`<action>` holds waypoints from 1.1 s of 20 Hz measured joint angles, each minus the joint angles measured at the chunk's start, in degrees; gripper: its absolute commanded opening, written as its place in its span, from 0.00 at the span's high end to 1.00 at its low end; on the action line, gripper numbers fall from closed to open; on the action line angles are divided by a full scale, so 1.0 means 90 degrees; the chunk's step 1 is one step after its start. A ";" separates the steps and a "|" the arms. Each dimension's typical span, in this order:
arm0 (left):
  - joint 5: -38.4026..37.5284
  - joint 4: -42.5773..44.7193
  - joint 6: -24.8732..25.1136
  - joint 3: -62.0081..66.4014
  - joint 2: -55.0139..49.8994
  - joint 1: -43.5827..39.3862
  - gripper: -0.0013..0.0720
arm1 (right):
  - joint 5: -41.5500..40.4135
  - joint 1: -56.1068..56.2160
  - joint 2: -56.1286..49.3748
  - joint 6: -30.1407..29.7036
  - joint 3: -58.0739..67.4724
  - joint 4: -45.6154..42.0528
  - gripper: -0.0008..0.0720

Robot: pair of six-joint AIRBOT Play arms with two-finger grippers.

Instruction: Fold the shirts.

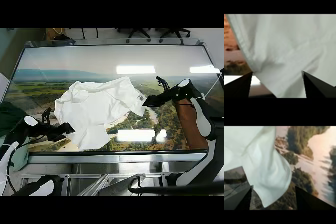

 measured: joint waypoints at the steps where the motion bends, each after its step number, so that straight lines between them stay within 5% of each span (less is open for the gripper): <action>1: 0.0146 -0.0112 0.0022 -0.0015 -0.0090 0.0000 0.10 | 0.0010 0.0015 -0.0073 -0.0012 0.0000 0.0095 0.17; 3: 0.0413 -0.0209 0.0058 0.0036 -0.0376 0.0000 0.61 | -0.0015 0.0066 -0.0189 -0.0070 0.0000 0.0199 0.17; 4: 0.0476 -0.0226 0.0073 0.0090 -0.0532 0.0002 0.79 | -0.0032 0.0109 -0.0236 -0.0104 0.0002 0.0231 0.28; 5: 0.0498 -0.0279 0.0092 0.0168 -0.0697 0.0000 0.96 | -0.0083 0.0170 -0.0279 -0.0126 0.0000 0.0236 0.49; 7: 0.0376 -0.0304 0.0165 0.0379 -0.0928 -0.0005 0.96 | -0.0078 0.0306 -0.0342 -0.0172 -0.0007 0.0211 0.89; 8: 0.0279 -0.0296 0.0214 0.0517 -0.0984 -0.0005 0.96 | 0.0000 0.0372 -0.0350 -0.0211 -0.0010 0.0155 0.96; 14: -0.0491 -0.0189 0.0374 0.1967 -0.0131 0.0007 0.96 | 0.0869 0.0301 0.0335 -0.0340 0.0330 0.1394 0.96; 22: -0.0743 -0.0223 0.0427 0.5666 0.2319 0.0010 0.96 | 0.0522 -0.1200 0.3077 -0.1219 0.1319 0.4947 0.96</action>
